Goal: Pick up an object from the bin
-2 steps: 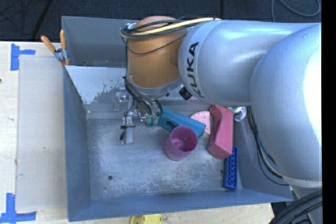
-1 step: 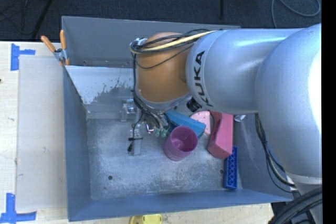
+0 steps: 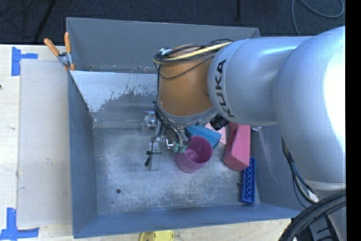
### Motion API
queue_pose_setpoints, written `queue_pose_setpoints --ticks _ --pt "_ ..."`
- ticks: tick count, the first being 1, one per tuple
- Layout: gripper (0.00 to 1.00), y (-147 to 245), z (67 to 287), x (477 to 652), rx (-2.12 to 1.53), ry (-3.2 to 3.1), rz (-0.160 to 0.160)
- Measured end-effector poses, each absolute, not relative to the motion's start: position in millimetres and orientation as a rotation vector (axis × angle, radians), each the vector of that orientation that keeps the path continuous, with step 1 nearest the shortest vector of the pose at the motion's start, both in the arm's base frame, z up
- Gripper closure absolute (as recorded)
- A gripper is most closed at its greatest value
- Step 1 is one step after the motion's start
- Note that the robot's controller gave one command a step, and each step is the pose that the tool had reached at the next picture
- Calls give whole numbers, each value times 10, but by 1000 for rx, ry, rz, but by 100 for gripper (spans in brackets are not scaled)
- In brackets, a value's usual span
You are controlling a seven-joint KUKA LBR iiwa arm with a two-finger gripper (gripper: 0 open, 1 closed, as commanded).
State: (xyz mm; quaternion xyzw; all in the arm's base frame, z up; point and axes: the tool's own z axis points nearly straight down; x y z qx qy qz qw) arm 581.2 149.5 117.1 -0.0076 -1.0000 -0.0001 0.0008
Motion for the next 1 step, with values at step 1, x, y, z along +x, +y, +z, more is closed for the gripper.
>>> queue_pose_setpoints --ticks 1 --pt "0 1251 1149 5717 306 -3123 0"
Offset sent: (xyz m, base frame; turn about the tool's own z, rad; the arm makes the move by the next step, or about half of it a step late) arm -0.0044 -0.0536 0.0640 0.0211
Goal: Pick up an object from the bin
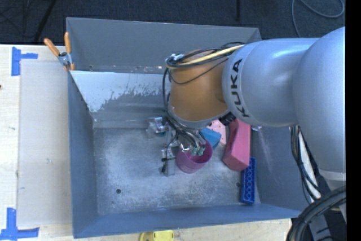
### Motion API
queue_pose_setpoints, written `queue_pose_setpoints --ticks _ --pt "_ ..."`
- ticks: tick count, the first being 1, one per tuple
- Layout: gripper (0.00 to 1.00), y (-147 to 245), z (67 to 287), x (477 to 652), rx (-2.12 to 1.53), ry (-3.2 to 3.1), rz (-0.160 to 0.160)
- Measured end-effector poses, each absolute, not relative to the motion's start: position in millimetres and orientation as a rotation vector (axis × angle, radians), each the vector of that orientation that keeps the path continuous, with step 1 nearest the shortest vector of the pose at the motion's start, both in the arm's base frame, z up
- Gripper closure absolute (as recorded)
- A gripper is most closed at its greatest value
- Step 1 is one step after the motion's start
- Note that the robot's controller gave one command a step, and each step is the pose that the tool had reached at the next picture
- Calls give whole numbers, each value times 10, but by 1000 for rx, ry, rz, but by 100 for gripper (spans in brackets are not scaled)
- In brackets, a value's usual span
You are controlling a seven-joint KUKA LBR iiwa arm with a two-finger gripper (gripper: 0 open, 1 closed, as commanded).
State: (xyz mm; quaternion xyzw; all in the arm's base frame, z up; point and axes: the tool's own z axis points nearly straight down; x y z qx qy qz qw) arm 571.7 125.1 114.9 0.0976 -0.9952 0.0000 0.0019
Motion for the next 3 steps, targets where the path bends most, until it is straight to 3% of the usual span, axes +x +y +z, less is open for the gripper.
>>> queue_pose_setpoints --ticks 1,2,3 --pt "0 1202 1171 5710 296 -3121 1" --pt "0 1150 1567 5722 -46 -3144 -1" --pt "0 1050 1647 5927 255 -3132 0"
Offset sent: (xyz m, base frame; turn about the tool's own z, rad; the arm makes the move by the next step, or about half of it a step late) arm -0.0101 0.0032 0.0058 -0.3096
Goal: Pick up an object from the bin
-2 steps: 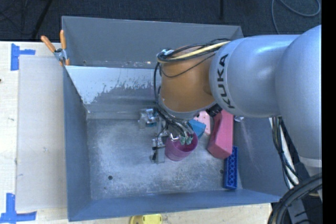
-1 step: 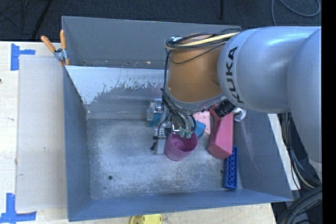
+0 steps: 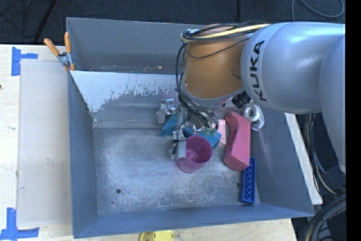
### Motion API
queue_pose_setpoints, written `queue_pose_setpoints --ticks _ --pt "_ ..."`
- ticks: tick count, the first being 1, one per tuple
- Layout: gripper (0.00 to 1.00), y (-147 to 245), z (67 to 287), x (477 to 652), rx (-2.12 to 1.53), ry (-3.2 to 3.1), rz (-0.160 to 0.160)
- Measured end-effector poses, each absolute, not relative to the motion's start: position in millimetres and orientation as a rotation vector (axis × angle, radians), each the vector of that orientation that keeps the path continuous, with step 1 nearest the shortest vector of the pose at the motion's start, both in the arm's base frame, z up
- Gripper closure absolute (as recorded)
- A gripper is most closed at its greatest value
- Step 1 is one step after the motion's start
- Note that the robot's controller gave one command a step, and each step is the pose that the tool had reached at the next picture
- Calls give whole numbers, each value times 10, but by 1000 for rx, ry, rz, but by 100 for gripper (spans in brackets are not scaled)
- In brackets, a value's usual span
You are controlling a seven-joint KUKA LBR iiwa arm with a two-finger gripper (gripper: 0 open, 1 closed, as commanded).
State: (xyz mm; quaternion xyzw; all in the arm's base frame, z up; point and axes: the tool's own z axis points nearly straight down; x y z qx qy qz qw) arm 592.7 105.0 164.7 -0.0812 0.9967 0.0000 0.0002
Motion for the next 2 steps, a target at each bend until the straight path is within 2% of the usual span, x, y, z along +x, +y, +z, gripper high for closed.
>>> queue_pose_setpoints --ticks 1,2 --pt "0 787 1866 5764 -296 3130 1" --pt "0 638 1690 5590 52 3141 0"
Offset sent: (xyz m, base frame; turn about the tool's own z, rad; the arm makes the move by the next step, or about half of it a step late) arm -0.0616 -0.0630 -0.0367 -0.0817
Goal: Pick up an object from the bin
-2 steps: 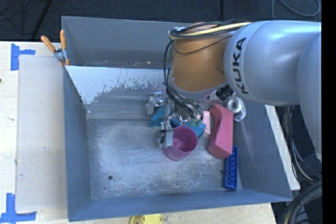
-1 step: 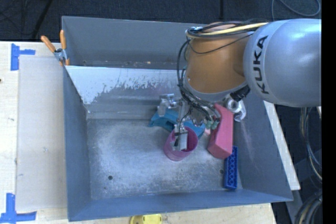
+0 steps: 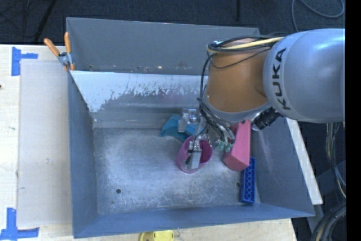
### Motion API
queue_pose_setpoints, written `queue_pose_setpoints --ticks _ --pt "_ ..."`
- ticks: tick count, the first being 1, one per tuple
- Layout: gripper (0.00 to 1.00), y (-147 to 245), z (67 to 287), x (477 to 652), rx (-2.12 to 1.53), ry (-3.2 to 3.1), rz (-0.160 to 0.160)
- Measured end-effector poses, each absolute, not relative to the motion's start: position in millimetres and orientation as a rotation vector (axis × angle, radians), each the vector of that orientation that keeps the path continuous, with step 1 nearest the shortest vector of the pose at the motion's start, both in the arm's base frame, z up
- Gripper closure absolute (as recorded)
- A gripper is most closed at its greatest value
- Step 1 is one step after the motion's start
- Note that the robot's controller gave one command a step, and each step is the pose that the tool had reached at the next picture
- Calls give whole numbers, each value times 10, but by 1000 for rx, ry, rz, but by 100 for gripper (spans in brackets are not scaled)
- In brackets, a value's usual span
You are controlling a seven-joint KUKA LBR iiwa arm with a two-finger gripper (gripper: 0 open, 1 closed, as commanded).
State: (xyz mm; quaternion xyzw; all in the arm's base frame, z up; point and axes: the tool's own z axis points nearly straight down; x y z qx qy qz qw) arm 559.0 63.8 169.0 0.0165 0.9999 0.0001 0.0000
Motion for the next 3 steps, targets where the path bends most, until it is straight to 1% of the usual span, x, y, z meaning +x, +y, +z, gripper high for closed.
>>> queue_pose_setpoints --ticks 1,2,3 --pt "0 474 1555 5677 -133 3139 1" --pt "0 319 1749 5672 -120 3142 1" --pt "100 -30 914 5990 215 3133 22"
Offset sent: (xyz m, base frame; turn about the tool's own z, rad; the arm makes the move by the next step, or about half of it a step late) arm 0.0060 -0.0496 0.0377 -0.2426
